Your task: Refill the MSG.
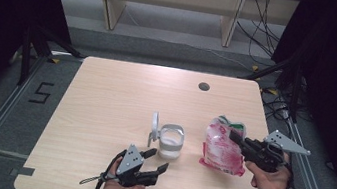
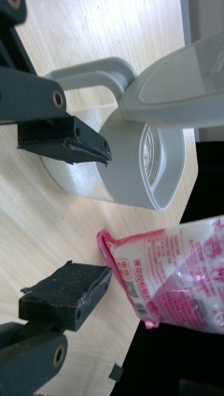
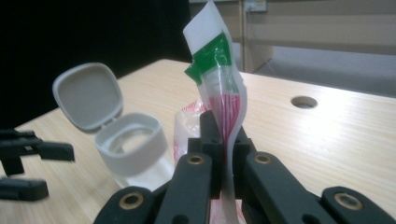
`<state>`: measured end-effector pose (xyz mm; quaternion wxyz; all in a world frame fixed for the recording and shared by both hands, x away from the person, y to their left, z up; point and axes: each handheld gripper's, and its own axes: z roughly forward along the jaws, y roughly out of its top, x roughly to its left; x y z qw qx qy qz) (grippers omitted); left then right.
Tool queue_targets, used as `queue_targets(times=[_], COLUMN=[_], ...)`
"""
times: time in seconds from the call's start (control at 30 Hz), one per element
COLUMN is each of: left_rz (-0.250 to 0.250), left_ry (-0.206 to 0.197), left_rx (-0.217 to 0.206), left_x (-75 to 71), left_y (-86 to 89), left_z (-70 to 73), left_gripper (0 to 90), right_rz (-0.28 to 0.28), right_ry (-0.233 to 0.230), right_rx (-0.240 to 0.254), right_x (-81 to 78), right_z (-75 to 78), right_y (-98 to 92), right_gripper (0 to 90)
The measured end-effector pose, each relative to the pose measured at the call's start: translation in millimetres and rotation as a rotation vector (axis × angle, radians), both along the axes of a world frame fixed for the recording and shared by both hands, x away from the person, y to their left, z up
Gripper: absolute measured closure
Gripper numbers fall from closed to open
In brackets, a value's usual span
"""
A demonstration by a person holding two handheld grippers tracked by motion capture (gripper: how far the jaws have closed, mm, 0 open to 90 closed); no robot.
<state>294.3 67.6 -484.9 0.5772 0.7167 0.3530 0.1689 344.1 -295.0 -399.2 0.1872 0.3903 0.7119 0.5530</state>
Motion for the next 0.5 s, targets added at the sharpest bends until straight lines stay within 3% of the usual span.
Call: queue_targets(times=[0.07, 0.2, 0.23, 0.27, 0.37, 0.5], left_rz=[0.000, 0.011, 0.011, 0.013, 0.005, 0.008], left_ry=[-0.009, -0.006, -0.007, -0.007, -0.012, -0.003], left_rx=[-0.012, -0.005, -0.007, -0.003, -0.014, -0.009], left_x=[0.8, 1.4, 1.5, 1.3, 2.0, 3.1], left_y=[1.0, 4.4, 4.8, 5.4, 5.0, 4.8], left_z=[-0.3, 0.5, 0.4, 0.4, -0.1, -0.9], left_gripper=[37.9, 37.9, 37.9, 37.9, 37.7, 37.1], right_rz=[-0.016, -0.037, -0.037, -0.050, -0.061, -0.086], right_ry=[-0.011, 0.008, -0.013, 0.015, -0.001, 0.019], right_rx=[-0.025, -0.039, -0.073, -0.067, -0.093, -0.090], right_x=[-1.1, -5.6, -4.9, -7.3, -6.5, -7.6], right_z=[-2.1, -6.3, -6.7, -6.9, -9.7, -12.2], right_y=[-4.9, -12.2, -14.6, -14.2, -19.5, -19.8], right_gripper=[90.0, 90.0, 90.0, 90.0, 90.0, 90.0])
